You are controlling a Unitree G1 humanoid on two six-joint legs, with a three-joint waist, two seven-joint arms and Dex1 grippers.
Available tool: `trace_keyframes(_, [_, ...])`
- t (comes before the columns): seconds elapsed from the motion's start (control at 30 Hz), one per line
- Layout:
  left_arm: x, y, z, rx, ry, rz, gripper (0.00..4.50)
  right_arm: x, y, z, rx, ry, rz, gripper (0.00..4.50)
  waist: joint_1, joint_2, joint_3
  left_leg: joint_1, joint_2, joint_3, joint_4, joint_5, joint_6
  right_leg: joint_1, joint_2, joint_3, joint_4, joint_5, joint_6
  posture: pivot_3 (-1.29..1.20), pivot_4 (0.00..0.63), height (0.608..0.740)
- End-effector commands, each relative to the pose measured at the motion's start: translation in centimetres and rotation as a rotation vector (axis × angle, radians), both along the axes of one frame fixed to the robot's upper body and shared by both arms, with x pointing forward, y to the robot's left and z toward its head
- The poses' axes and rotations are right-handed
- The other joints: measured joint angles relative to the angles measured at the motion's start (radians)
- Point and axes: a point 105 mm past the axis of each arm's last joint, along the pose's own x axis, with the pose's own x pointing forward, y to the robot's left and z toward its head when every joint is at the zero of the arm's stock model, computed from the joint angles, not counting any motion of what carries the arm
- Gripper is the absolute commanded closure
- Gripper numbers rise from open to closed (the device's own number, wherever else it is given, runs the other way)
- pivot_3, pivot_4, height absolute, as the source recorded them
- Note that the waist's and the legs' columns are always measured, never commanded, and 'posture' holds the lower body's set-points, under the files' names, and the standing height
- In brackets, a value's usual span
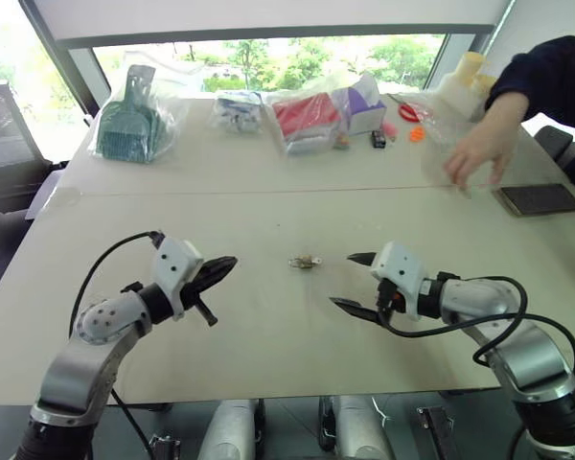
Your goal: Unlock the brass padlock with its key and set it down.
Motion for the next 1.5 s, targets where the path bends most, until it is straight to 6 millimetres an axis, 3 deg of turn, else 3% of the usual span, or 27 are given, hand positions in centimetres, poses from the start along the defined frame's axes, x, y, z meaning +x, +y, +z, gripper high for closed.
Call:
trace_keyframes(0.03, [-0.4, 0.5, 1.0, 0.004, -0.035, -0.030, 4.50, 0.1, 0.2, 2.0, 0.009, -0.063, 0.027, 0.03, 0.000, 0.000, 0.000, 0.000, 0.000, 0.000, 0.000, 0.000, 0.000, 0.000, 0.000, 0.000, 0.000, 0.000, 0.000, 0.00, 0.150, 0.740])
trace_keyframes(0.8, [0.1, -0.1, 0.9, 0.069, -0.047, -0.103, 4.50, 0.9, 0.4, 2.5, 0.003, -0.077, 0.061, 0.03, 0.001, 0.000, 0.000, 0.000, 0.000, 0.000, 0.000, 0.000, 0.000, 0.000, 0.000, 0.000, 0.000, 0.000, 0.000, 0.00, 0.150, 0.740])
trace_keyframes(1.0, [0.7, -1.0, 0.1, 0.085, -0.044, -0.160, 4.50, 0.9, 0.5, 2.5, 0.000, -0.078, 0.065, 0.03, 0.001, 0.000, 0.000, 0.000, 0.000, 0.000, 0.000, 0.000, 0.000, 0.000, 0.000, 0.000, 0.000, 0.000, 0.000, 0.00, 0.150, 0.740])
trace_keyframes(1.17, [1.2, -2.6, -1.9, 0.120, -0.037, -0.309, 4.50, 1.0, 0.6, 2.3, -0.007, -0.081, 0.068, 0.03, 0.001, 0.000, 0.000, 0.000, 0.000, 0.001, 0.000, 0.000, 0.000, 0.000, 0.000, 0.000, 0.000, 0.000, 0.000, 0.00, 0.150, 0.740])
trace_keyframes(1.27, [2.3, -3.6, -3.1, 0.137, -0.047, -0.354, 3.32, 1.1, 0.8, 2.2, -0.008, -0.086, 0.071, 0.00, 0.002, 0.000, 0.000, 0.000, -0.002, 0.001, 0.000, 0.000, 0.000, 0.000, 0.000, 0.000, 0.000, 0.000, 0.000, 0.00, 0.150, 0.740])
trace_keyframes(1.47, [5.3, -5.4, -3.4, 0.120, -0.091, -0.375, 0.25, 0.9, 0.9, 2.2, -0.009, -0.092, 0.065, 0.00, 0.002, 0.000, 0.000, 0.000, -0.005, 0.000, 0.001, 0.000, 0.000, 0.001, 0.000, 0.000, 0.000, 0.002, 0.004, 0.00, 0.150, 0.740])
trace_keyframes(1.5, [5.8, -5.5, -3.4, 0.112, -0.091, -0.372, 0.06, 0.8, 0.9, 2.1, -0.012, -0.091, 0.062, 0.00, 0.001, 0.000, 0.000, 0.000, -0.005, 0.000, 0.001, 0.000, 0.000, 0.001, 0.000, 0.000, 0.000, 0.002, 0.004, 0.00, 0.150, 0.740])
